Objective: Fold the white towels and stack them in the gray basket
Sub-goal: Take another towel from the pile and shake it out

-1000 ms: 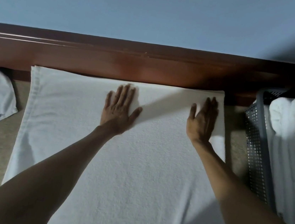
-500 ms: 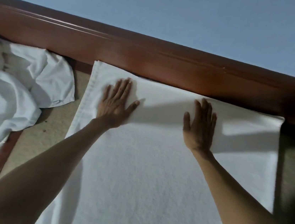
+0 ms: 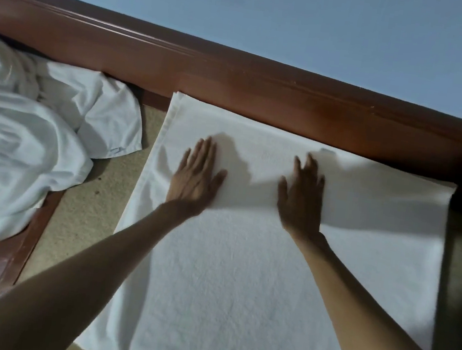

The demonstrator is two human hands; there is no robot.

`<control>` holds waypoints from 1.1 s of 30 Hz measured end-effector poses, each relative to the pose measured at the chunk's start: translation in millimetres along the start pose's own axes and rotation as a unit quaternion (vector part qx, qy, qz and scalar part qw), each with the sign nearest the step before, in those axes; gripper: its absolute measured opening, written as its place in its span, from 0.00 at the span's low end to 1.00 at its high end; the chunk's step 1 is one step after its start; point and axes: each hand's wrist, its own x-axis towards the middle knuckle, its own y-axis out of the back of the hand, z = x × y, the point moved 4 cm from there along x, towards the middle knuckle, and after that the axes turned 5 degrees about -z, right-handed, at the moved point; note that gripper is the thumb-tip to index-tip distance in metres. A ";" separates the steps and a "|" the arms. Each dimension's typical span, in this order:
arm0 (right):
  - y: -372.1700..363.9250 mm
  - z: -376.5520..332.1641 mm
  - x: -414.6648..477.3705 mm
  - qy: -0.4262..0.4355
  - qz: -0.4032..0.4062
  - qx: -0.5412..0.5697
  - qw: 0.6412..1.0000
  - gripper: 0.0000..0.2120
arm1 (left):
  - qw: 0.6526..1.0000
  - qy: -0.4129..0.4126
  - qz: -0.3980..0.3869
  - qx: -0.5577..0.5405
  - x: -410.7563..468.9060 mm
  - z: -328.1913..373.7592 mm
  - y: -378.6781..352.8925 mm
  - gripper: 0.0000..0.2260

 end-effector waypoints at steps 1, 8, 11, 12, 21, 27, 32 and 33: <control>-4.8 -15.0 -4.4 0.025 -0.004 0.004 1.000 0.28 | 1.000 -0.019 -0.011 0.005 -16.4 8.2 -11.9 0.33; -23.7 -21.2 -16.4 0.051 -0.058 -0.019 0.997 0.29 | 0.996 -0.068 -0.026 0.048 -27.5 -34.6 5.2 0.30; -24.3 -14.7 -19.0 0.054 -0.077 -0.060 0.994 0.30 | 0.997 -0.044 -0.013 0.068 -15.7 -65.4 22.7 0.30; -23.9 -13.2 -21.5 0.050 -0.082 -0.071 0.993 0.30 | 0.997 -0.037 -0.007 0.068 -11.9 -70.3 24.8 0.31; -25.3 -9.6 -95.1 -0.021 -0.083 -0.054 0.995 0.30 | 0.993 0.056 0.095 -0.040 -80.5 -67.3 23.1 0.23; -31.3 -31.4 -163.3 -0.028 -0.069 -0.014 0.997 0.32 | 0.948 0.218 0.203 -0.116 -214.7 -89.7 8.0 0.09; -46.1 -60.8 -209.3 -0.031 -0.078 -0.002 0.996 0.34 | 0.945 0.263 0.116 -0.153 -270.7 -101.3 -4.6 0.11; -48.6 -66.2 -217.5 -0.034 -0.078 0.003 0.996 0.34 | 0.948 0.262 0.103 -0.147 -275.5 -100.9 -4.0 0.12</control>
